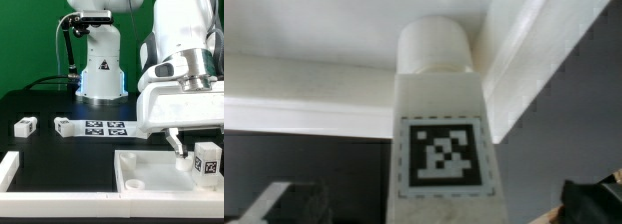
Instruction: Assemble square table
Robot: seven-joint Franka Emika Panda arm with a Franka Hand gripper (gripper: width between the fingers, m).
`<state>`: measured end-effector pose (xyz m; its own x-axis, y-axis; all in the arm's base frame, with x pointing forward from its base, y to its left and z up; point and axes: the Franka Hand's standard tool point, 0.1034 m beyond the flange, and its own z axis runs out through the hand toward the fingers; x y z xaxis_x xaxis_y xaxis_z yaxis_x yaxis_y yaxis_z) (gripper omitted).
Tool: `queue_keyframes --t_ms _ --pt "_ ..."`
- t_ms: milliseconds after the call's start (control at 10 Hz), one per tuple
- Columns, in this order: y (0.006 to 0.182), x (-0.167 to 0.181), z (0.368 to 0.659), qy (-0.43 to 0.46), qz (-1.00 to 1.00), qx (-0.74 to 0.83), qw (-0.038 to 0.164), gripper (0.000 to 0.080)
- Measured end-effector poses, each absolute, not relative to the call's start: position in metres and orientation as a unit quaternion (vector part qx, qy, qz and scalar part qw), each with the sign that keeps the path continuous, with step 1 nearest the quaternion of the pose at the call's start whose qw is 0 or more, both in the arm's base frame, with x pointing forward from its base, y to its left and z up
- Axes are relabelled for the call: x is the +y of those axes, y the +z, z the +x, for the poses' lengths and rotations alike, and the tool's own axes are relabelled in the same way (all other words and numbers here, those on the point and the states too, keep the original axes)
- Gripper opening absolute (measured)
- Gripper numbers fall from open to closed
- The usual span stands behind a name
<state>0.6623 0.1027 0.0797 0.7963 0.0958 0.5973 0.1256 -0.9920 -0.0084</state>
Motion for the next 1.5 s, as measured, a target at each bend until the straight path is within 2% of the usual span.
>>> queue_keyframes --t_ms 300,500,600,900,1300,1400,1500 --pt "0.080 0.103 0.663 -0.312 -0.948 -0.059 0.024 0.0649" --pt "0.090 0.102 0.678 -0.263 -0.962 -0.073 0.025 0.0649" --pt "0.095 0.101 0.686 -0.268 -0.960 -0.071 0.025 0.0649" --pt "0.085 0.100 0.685 -0.268 -0.961 -0.070 0.024 0.0649" --pt "0.083 0.102 0.684 -0.252 -0.965 -0.072 0.025 0.0648" --pt "0.078 0.104 0.678 -0.209 -0.975 -0.071 0.030 0.0649" --pt "0.083 0.113 0.675 -0.136 -0.988 -0.061 0.041 0.0649"
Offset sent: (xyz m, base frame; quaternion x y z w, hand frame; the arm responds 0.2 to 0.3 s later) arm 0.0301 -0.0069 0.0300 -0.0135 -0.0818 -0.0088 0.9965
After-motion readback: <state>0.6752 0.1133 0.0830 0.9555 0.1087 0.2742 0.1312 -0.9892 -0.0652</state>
